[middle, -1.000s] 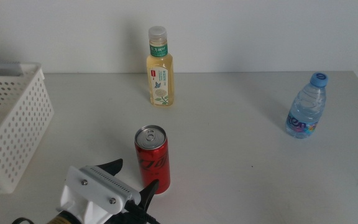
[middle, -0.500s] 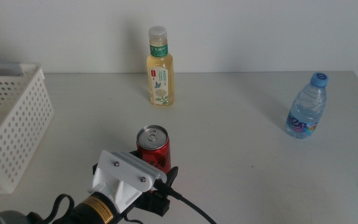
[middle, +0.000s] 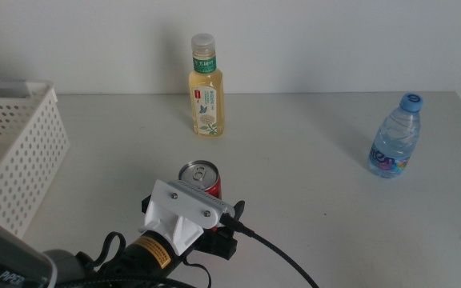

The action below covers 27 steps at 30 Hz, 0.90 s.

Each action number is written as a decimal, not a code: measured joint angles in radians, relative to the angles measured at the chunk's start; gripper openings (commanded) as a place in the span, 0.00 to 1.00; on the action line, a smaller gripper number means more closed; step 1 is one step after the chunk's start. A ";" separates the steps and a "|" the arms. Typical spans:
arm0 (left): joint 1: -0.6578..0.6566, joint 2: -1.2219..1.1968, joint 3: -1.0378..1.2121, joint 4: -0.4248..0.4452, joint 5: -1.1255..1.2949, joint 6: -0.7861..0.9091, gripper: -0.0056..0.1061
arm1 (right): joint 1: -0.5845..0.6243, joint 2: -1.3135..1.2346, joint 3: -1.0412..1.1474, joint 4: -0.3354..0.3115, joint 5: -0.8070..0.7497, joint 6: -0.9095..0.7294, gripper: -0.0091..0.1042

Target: Use arms to grab the bottles and put them into the dustbin to the left of the table.

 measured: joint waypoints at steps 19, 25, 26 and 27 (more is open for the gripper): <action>0.000 0.041 -0.024 -0.015 0.008 -0.016 0.04 | 0.000 0.000 0.000 -0.001 0.000 0.000 0.74; 0.000 -0.079 -0.020 -0.047 0.163 -0.023 0.04 | 0.000 0.000 0.000 -0.001 0.000 0.000 0.74; 0.001 -0.114 -0.020 -0.049 0.206 -0.023 0.04 | 0.000 0.000 0.000 -0.001 0.000 0.000 0.74; 0.002 -0.150 -0.020 -0.052 0.253 -0.023 0.04 | 0.000 0.000 0.000 -0.001 0.000 0.000 0.74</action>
